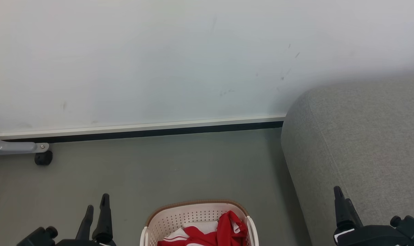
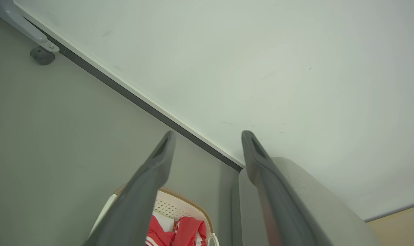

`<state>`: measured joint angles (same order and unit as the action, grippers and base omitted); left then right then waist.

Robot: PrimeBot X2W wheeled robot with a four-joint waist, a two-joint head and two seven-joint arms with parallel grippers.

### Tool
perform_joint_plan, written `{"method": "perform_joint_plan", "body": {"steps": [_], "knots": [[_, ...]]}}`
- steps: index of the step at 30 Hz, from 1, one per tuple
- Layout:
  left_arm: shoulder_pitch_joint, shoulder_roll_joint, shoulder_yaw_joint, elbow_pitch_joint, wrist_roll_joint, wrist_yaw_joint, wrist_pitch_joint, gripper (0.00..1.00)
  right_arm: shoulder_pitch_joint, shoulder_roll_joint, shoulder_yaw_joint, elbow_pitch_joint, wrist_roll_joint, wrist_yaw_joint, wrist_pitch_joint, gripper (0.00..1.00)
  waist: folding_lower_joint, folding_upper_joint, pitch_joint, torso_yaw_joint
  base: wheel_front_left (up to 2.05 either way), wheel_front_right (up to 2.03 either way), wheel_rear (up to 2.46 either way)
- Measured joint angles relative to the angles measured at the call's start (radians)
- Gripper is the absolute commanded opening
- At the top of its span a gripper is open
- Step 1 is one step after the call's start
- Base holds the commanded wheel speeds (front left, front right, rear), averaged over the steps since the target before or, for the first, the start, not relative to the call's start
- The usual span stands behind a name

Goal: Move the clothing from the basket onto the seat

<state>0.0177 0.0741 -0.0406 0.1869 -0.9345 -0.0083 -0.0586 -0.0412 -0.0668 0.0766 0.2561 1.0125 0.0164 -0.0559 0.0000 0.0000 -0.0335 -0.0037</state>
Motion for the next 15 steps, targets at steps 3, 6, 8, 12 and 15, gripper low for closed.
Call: {"method": "perform_joint_plan", "body": {"steps": [3, 6, 8, 12, 15], "knots": [[0.013, 0.006, -0.007, -0.001, 0.042, 0.006, -0.006, 1.0, 0.0, -0.004, 0.016, -0.002, -0.04, -0.007, -0.009, 1.0, 0.0, 0.0, -0.003, -0.001, 0.0, 0.0, 0.0], [0.017, 0.012, -0.01, -0.004, 0.093, 0.012, -0.019, 1.0, 0.0, -0.008, 0.03, -0.003, -0.084, -0.009, -0.021, 1.0, 0.0, 0.0, -0.006, -0.001, 0.0, 0.0, 0.0], [0.022, 0.014, -0.012, -0.006, 0.125, 0.018, -0.024, 1.0, 0.0, -0.012, 0.04, -0.005, -0.106, -0.017, -0.027, 1.0, 0.0, 0.0, -0.008, -0.002, 0.0, 0.0, 0.0], [0.037, 0.019, -0.019, -0.01, 0.185, 0.027, -0.037, 1.0, 0.001, -0.017, 0.06, -0.006, -0.158, -0.018, -0.041, 1.0, 0.0, 0.0, -0.013, -0.002, 0.0, 0.0, 0.0], [0.045, 0.021, -0.026, -0.014, 0.226, 0.034, -0.05, 1.0, 0.006, -0.021, 0.074, -0.007, -0.201, -0.025, -0.051, 1.0, 0.0, 0.0, -0.016, -0.003, 0.0, 0.0, 0.0]]}}
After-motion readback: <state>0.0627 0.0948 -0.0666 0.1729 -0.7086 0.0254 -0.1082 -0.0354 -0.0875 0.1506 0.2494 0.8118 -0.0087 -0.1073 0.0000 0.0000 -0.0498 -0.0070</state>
